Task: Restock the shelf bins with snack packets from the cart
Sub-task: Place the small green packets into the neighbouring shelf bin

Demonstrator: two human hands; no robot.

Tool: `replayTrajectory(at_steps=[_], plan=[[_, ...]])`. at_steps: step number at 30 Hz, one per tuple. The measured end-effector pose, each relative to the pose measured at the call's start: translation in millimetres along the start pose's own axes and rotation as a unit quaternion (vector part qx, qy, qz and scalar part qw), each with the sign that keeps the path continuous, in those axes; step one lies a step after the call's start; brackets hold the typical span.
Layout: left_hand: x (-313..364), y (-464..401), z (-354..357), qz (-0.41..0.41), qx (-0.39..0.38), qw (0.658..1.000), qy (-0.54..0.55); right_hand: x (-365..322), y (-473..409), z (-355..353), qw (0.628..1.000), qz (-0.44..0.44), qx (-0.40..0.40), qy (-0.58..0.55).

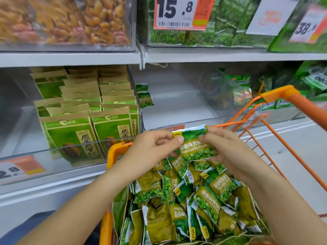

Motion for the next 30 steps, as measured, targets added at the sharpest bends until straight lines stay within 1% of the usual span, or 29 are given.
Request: replayTrajectory(at_steps=[2,4,7,8,9,10,12,13,14,17,19,22,25,28,30], plan=[[3.2,1.0,-2.2,-0.012,0.014,0.999,0.04,-3.6,-2.3,10.1,0.999,-0.007,-0.051,-0.002],[6.0,1.4,-11.6,-0.009,0.06,0.997,0.045,-10.7,-5.4,15.6,0.997,-0.02,-0.077,0.008],[7.6,1.4,-27.0,0.016,0.131,0.991,-0.021,-19.9,-13.5,24.4,0.993,-0.021,-0.112,0.028],[9.7,2.4,-33.1,0.036,0.156,0.986,-0.054,-24.2,-17.1,28.9,0.992,-0.023,-0.119,0.032],[13.7,4.1,-42.1,0.078,0.199,0.97,-0.114,-29.5,-22.9,32.9,0.992,-0.031,-0.122,0.032],[21.4,7.4,-52.1,0.134,0.253,0.936,-0.203,-35.1,-31.3,35.4,0.992,-0.044,-0.117,0.029],[27.9,10.0,-66.5,0.214,0.331,0.839,-0.374,-46.7,-58.4,36.2,0.993,-0.076,-0.083,0.026],[24.9,8.4,-73.6,0.222,0.35,0.805,-0.425,-50.8,-75.8,36.6,0.994,-0.086,-0.065,0.031],[19.8,5.1,-80.4,0.205,0.357,0.788,-0.458,-52.5,-95.2,37.8,0.994,-0.089,-0.05,0.041],[1.1,-6.4,-88.9,0.127,0.333,0.778,-0.518,-41.3,-154.4,47.3,0.997,-0.054,-0.021,0.058],[-4.4,-8.7,-88.4,0.116,0.321,0.769,-0.541,-26.6,-193.0,55.4,0.997,-0.011,-0.008,0.077],[-4.7,-6.5,-89.1,0.122,0.319,0.766,-0.544,-8.1,-240.7,70.4,0.993,0.055,-0.019,0.103],[-4.0,-4.7,-88.8,0.133,0.317,0.767,-0.542,-8.1,-274.6,82.7,0.976,0.052,-0.023,0.211],[-4.0,-6.8,-90.5,0.135,0.31,0.768,-0.544,-8.1,-298.1,92.8,0.972,0.036,-0.03,0.23],[-4.5,-7.4,-91.9,0.133,0.306,0.77,-0.544,-3.0,-303.9,95.6,0.971,0.05,-0.05,0.227]])
Point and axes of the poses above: each hand's wrist, its own y-axis away from the middle knuckle, its own z-axis out of the palm, x = y × z, the point moved 6 cm from there along -y, towards the middle knuckle, and after that the axes turned 12 degrees about -y, right-handed, at the moved point
